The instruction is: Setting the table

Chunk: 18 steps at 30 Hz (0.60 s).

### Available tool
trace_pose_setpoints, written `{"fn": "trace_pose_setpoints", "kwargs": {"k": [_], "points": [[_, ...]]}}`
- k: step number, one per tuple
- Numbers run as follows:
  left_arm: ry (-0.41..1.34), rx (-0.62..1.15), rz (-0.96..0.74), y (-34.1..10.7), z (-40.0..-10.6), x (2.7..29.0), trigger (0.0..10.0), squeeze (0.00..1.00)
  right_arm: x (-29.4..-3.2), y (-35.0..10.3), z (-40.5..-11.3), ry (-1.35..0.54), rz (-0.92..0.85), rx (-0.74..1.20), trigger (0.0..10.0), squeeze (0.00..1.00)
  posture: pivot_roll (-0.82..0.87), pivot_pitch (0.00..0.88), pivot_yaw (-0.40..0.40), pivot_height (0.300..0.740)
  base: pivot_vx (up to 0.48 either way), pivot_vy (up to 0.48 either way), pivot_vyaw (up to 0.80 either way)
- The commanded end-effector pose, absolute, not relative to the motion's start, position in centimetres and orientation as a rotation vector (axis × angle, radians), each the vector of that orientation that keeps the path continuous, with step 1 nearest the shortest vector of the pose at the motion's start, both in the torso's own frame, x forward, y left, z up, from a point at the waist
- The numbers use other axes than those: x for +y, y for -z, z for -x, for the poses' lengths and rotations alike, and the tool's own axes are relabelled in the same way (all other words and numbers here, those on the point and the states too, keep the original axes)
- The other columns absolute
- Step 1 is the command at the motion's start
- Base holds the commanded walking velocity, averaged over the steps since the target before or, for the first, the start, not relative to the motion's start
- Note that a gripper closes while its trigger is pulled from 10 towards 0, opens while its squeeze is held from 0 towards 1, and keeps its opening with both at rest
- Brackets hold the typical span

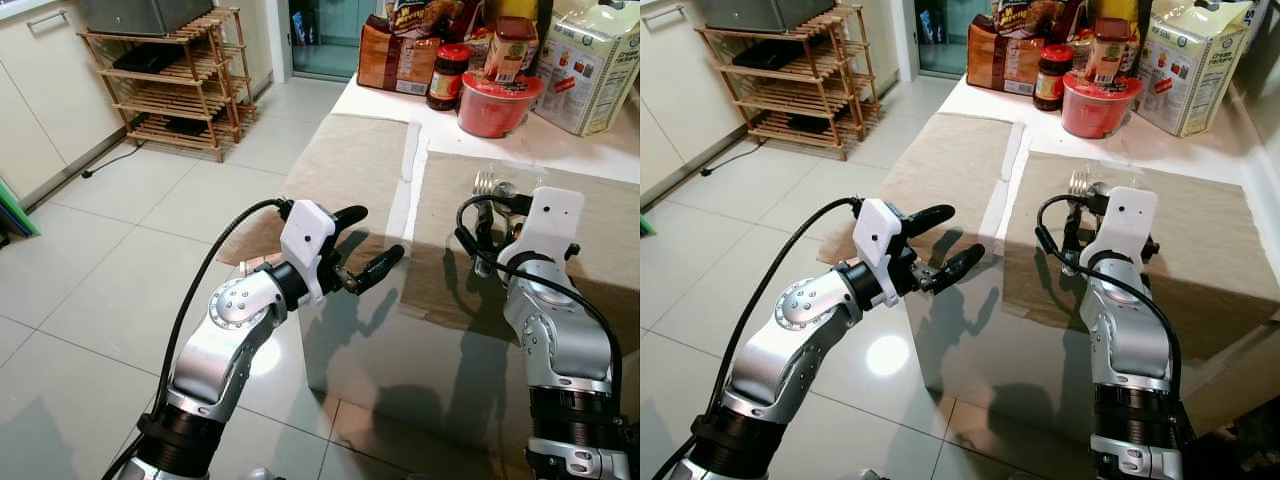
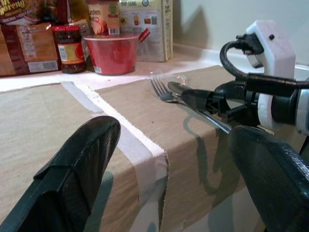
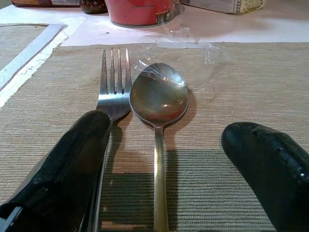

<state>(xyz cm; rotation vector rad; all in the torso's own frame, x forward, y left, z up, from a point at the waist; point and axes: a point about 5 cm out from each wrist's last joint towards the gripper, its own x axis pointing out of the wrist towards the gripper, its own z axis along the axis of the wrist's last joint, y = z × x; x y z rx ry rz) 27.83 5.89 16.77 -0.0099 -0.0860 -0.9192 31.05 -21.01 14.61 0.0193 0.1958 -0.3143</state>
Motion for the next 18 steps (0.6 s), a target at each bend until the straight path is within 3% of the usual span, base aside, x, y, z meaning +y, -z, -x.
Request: {"fn": "trace_pose_setpoints", "kwargs": {"k": [1, 16, 17, 18], "points": [[0.923, -0.094, 0.011, -17.3, -28.1, 5.83, 10.0, 0.0, -21.4, -11.8, -30.18, 0.345, -0.032, 0.332, 10.0, 1.0, 0.0, 0.0, 0.055, 0.74, 0.0, 0.0, 0.0], [0.919, -0.103, -0.002, -17.52, -28.42, 5.89, 10.0, 0.0, -21.47, -11.68, -30.01, 0.364, -0.033, 0.343, 10.0, 1.0, 0.0, 0.0, 0.056, 0.74, 0.0, 0.0, 0.0], [0.92, -0.103, -0.001, -17.54, -28.44, 5.89, 10.0, 0.0, -21.49, -11.66, -30.02, 0.365, -0.033, 0.344, 10.0, 0.0, -0.01, 0.0, 0.059, 0.74, 0.0, 0.0, 0.0], [0.921, -0.104, 0.0, -17.59, -28.44, 5.87, 10.0, 0.0, -21.61, -11.71, -29.99, 0.372, -0.042, 0.336, 8.9, 0.0, -0.01, 0.0, 0.06, 0.74, 0.0, 0.0, 0.0]]}}
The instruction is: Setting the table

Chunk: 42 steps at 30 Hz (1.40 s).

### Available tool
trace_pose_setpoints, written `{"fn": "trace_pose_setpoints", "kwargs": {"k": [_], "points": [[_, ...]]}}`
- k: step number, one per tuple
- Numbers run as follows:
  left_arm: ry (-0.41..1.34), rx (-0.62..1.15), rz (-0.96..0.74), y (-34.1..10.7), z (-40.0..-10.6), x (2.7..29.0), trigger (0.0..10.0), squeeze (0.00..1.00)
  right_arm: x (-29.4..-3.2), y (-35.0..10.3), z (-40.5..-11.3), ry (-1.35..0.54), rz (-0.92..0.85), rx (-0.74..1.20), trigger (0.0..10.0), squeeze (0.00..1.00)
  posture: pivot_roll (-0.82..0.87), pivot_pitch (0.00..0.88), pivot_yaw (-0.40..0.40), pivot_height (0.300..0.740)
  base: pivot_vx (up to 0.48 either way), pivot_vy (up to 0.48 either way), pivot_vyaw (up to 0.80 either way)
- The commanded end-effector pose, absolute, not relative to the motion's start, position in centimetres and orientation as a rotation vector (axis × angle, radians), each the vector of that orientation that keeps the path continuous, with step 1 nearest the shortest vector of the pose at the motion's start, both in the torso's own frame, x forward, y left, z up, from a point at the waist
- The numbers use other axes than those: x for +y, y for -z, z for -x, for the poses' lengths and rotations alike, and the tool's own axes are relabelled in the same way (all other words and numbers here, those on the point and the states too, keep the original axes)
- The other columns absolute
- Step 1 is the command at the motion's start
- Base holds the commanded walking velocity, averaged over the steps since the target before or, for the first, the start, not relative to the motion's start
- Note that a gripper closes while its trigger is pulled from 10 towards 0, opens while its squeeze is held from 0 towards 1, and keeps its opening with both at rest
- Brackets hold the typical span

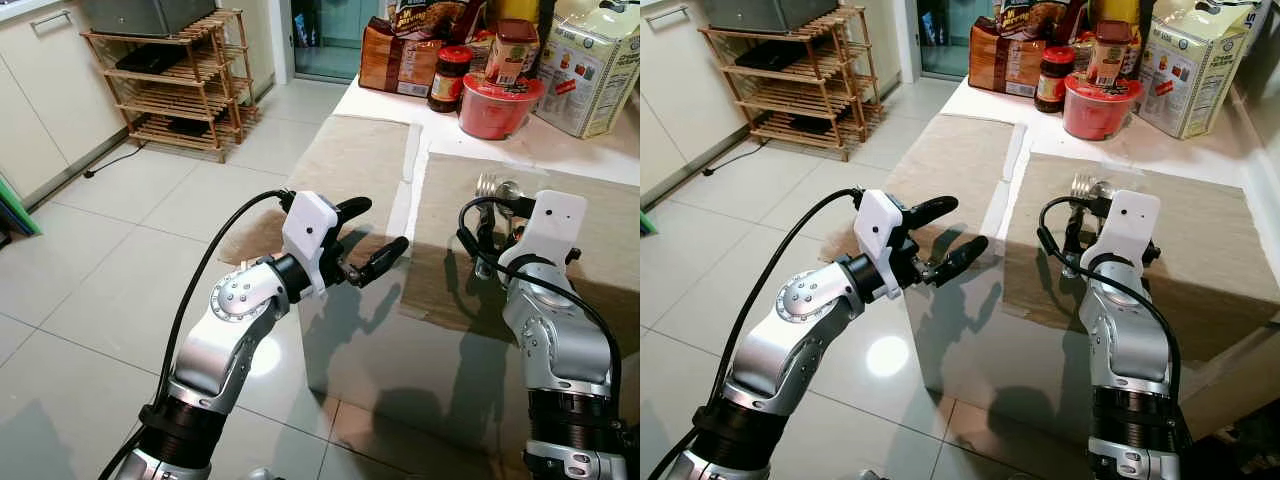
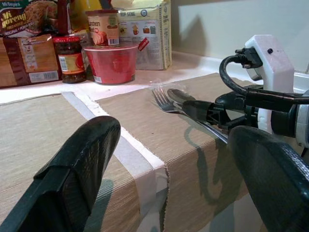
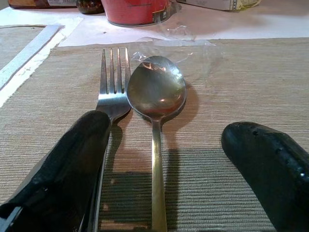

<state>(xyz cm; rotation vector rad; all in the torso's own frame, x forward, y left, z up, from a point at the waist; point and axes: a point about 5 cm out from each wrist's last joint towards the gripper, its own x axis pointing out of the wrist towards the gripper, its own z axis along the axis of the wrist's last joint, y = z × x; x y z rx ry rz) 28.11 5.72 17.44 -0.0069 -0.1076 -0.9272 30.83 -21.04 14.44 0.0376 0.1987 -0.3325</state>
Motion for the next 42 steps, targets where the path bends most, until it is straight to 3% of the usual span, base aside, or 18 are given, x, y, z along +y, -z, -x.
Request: {"fn": "trace_pose_setpoints", "kwargs": {"k": [1, 2, 30, 42], "points": [[0.921, -0.104, 0.0, -17.6, -28.4, 5.9, 10.0, 0.0, -21.6, -11.7, -30.0, 0.372, -0.042, 0.336, 8.9, 0.0, -0.01, 0.0, 0.06, 0.74, 0.0, 0.0, 0.0], [0.922, -0.104, 0.001, -17.6, -28.5, 5.8, 10.0, 0.0, -21.7, -11.7, -30.0, 0.373, -0.045, 0.335, 0.0, 0.0, -0.01, 0.0, 0.06, 0.74, 0.0, 0.0, 0.0], [0.931, -0.099, -0.003, -17.8, -28.6, 5.7, 10.0, 0.0, -21.9, -11.7, -29.8, 0.378, -0.081, 0.334, 0.0, 0.0, -0.01, 0.0, 0.07, 0.74, 0.0, 0.0, 0.0], [0.935, -0.099, 0.006, -17.8, -28.6, 5.3, 10.0, 0.0, -22.1, -14.2, -30.1, 0.377, -0.041, 0.167, 0.0, 0.0, -0.02, 0.0, 0.077, 0.74, 0.0, 0.0, 0.0]]}}
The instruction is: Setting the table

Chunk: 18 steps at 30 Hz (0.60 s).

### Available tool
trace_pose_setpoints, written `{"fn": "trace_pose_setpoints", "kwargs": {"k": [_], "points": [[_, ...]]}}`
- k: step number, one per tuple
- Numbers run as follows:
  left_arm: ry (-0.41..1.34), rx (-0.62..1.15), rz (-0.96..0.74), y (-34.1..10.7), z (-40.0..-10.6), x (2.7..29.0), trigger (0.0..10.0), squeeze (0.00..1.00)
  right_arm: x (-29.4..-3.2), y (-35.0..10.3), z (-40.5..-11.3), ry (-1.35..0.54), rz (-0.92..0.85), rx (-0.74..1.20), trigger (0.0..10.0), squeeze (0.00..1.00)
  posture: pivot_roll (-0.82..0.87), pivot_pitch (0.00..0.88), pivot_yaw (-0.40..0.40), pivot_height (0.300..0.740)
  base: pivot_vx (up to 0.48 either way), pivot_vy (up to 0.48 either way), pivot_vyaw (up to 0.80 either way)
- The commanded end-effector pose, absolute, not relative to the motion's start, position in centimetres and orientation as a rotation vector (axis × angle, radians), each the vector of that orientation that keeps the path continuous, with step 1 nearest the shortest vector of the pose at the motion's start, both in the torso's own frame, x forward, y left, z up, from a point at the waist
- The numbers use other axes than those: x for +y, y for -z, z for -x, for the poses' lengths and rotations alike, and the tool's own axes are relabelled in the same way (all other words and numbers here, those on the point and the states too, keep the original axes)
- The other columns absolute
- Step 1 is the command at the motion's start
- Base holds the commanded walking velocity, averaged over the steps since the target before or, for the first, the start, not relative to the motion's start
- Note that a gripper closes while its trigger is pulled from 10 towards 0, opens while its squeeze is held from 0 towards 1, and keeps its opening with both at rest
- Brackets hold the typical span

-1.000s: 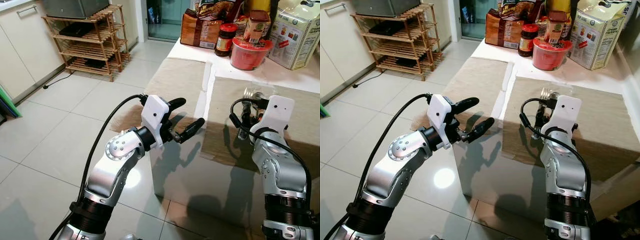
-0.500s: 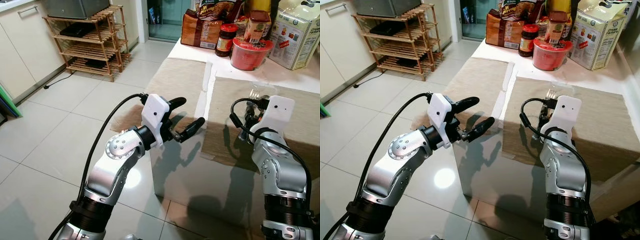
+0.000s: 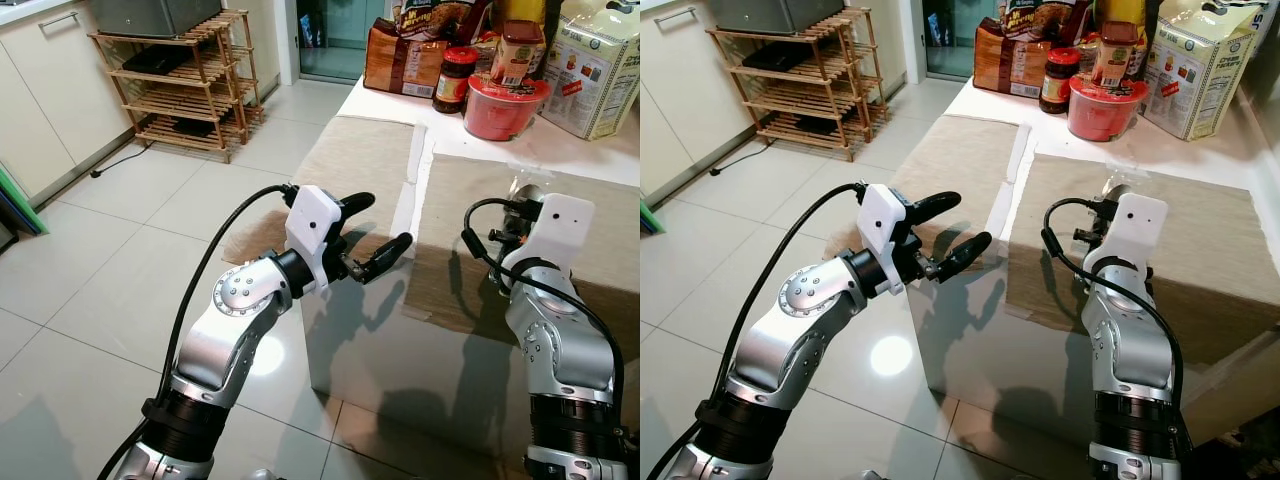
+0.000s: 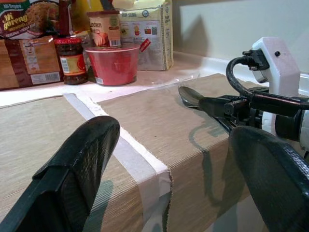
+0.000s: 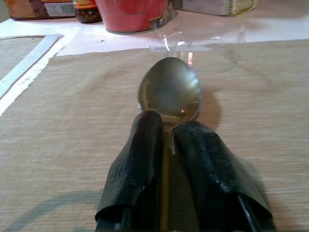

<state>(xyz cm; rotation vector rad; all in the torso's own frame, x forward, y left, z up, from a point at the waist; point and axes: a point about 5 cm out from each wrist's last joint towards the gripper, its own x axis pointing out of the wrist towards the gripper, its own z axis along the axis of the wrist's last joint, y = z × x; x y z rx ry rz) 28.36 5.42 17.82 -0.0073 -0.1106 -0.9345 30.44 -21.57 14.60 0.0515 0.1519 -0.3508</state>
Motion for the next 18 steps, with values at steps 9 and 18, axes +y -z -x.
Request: {"fn": "trace_pose_setpoints", "kwargs": {"k": [9, 18], "points": [[0.934, -0.1, 0.009, -17.8, -28.6, 5.3, 10.0, 0.0, -22.6, -15.5, -30.1, 0.402, -0.035, 0.071, 0.0, 0.0, -0.02, 0.0, 0.077, 0.74, 0.0, 0.0, 0.0], [0.935, -0.101, 0.009, -17.8, -28.6, 5.2, 10.0, 0.0, -22.8, -17.1, -30.3, 0.406, -0.011, -0.027, 0.0, 0.0, -0.02, 0.0, 0.075, 0.74, 0.0, 0.0, 0.0]]}}
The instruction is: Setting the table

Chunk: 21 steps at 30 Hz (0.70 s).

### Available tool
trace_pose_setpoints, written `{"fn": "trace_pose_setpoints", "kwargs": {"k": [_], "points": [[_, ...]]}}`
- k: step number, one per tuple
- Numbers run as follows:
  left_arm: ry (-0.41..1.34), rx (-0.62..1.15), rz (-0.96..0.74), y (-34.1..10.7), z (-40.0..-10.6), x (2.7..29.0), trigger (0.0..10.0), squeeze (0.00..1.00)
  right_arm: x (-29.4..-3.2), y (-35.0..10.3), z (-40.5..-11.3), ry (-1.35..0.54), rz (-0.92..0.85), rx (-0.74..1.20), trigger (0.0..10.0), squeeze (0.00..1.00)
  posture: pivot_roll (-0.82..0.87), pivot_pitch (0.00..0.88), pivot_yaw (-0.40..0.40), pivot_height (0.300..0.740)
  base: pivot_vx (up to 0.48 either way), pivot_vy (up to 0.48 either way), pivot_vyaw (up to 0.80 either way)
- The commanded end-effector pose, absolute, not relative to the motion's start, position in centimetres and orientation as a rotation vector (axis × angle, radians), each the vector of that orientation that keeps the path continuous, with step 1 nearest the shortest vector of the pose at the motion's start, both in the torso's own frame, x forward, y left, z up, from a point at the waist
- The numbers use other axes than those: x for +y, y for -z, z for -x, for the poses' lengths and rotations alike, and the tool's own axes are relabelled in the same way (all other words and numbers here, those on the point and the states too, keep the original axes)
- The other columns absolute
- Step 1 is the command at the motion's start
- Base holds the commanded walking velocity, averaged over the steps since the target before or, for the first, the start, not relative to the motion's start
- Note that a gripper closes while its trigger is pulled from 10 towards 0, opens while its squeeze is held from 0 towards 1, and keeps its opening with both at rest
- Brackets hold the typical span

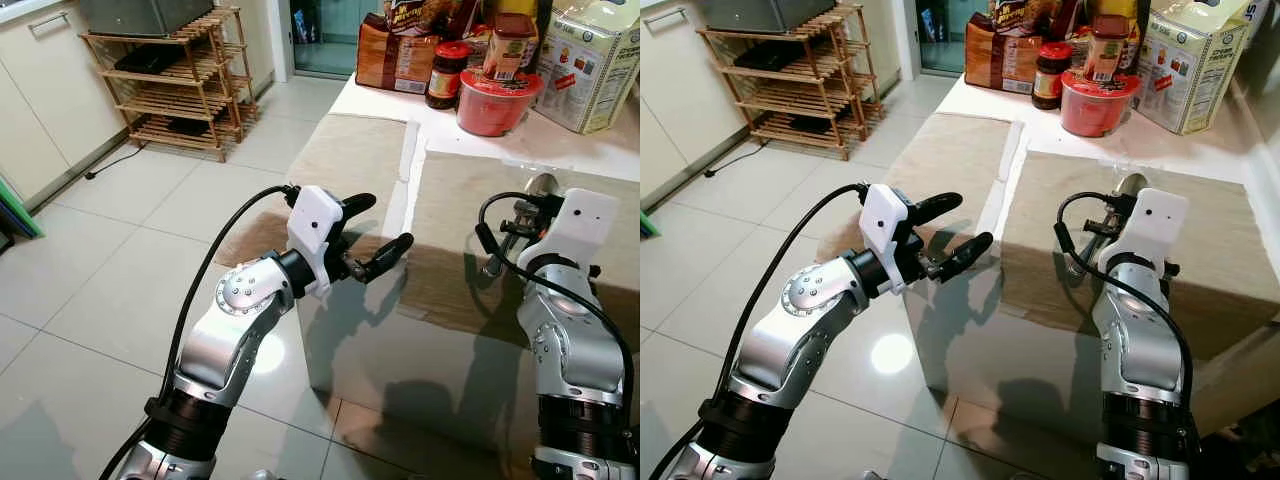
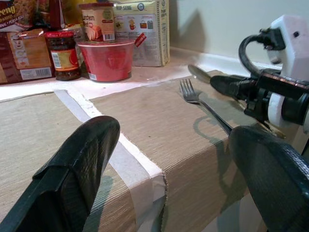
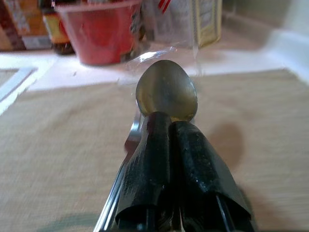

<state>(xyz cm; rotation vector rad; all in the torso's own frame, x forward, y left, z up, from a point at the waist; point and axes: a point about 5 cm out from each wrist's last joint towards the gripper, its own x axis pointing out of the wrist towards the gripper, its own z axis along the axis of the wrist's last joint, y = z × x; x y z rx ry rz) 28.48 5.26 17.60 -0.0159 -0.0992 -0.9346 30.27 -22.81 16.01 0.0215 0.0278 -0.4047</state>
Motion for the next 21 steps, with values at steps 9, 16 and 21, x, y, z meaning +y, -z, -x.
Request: {"fn": "trace_pose_setpoints", "kwargs": {"k": [9, 16, 21], "points": [[0.927, -0.104, 0.0, -17.7, -28.8, 5.1, 10.0, 0.0, -22.8, -19.9, -30.3, 0.396, 0.057, -0.19, 0.0, 0.0, -0.02, 0.0, 0.07, 0.74, 0.0, 0.0, 0.0], [0.877, -0.114, -0.002, -17.6, -29.2, 5.2, 10.0, 0.0, -22.0, -20.9, -29.3, 0.346, 0.175, -0.286, 0.0, 0.0, -0.03, 0.0, 0.068, 0.74, 0.0, 0.0, 0.0], [0.836, -0.119, -0.001, -17.5, -29.5, 5.3, 10.0, 0.0, -21.6, -21.1, -28.6, 0.334, 0.24, -0.322, 0.0, 0.0, -0.04, 0.0, 0.066, 0.74, 0.0, 0.0, 0.0]]}}
